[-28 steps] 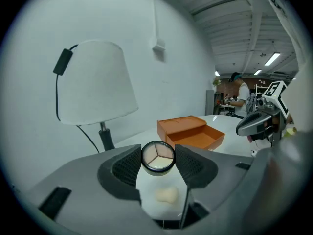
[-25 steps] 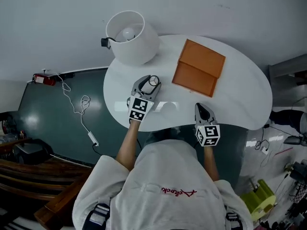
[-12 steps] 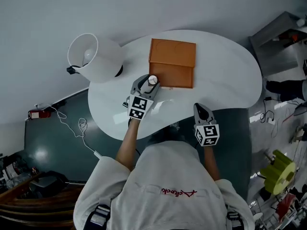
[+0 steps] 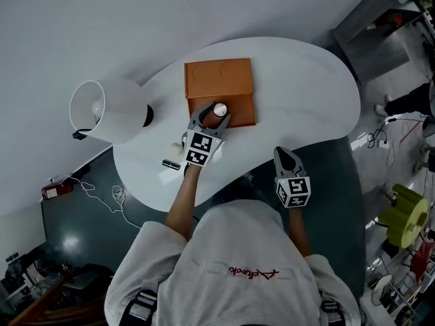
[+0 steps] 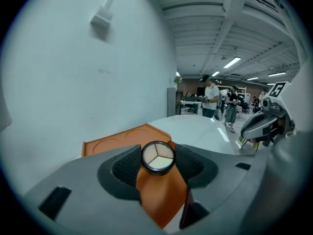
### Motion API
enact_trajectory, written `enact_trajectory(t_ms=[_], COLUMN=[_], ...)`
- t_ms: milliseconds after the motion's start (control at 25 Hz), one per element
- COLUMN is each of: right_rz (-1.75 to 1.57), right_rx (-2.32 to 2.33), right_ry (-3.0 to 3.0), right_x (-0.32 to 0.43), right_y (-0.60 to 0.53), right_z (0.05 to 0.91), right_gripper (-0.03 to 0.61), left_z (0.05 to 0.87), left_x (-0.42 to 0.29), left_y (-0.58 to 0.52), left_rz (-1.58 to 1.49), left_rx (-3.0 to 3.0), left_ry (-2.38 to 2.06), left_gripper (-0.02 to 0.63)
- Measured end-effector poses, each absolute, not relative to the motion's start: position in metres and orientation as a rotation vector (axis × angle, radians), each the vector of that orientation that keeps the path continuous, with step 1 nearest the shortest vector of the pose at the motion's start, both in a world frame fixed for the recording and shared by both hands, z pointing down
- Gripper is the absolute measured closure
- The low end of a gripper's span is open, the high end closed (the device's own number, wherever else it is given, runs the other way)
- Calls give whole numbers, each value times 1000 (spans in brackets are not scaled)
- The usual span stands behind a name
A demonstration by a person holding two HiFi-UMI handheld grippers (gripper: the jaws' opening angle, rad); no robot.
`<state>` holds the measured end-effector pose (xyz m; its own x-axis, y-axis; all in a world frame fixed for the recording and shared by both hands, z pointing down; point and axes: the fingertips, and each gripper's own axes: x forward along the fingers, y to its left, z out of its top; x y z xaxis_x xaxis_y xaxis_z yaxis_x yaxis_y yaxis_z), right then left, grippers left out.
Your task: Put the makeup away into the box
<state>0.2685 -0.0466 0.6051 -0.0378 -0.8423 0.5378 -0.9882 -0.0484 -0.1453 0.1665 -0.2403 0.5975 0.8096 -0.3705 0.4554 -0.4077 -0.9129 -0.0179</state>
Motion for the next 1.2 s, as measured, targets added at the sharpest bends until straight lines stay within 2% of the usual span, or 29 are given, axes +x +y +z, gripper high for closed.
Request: enact_trajectory(t_ms=[560, 920, 1200], right_rz=[790, 800, 794], right_rx=[1929, 1924, 1909], right_ry=[-1931, -1926, -1938], right_x=[270, 273, 271], right_y=[-61, -61, -63], right_z=[624, 628, 628], right_gripper=[558, 558, 558], left_z=[673, 701, 713], left_x=[193, 194, 193], left_y=[-243, -233, -235], left_rz=[969, 1244, 1313], left_rx=[2814, 2738, 2639], left_ry=[-429, -306, -279], left_gripper=[393, 393, 393])
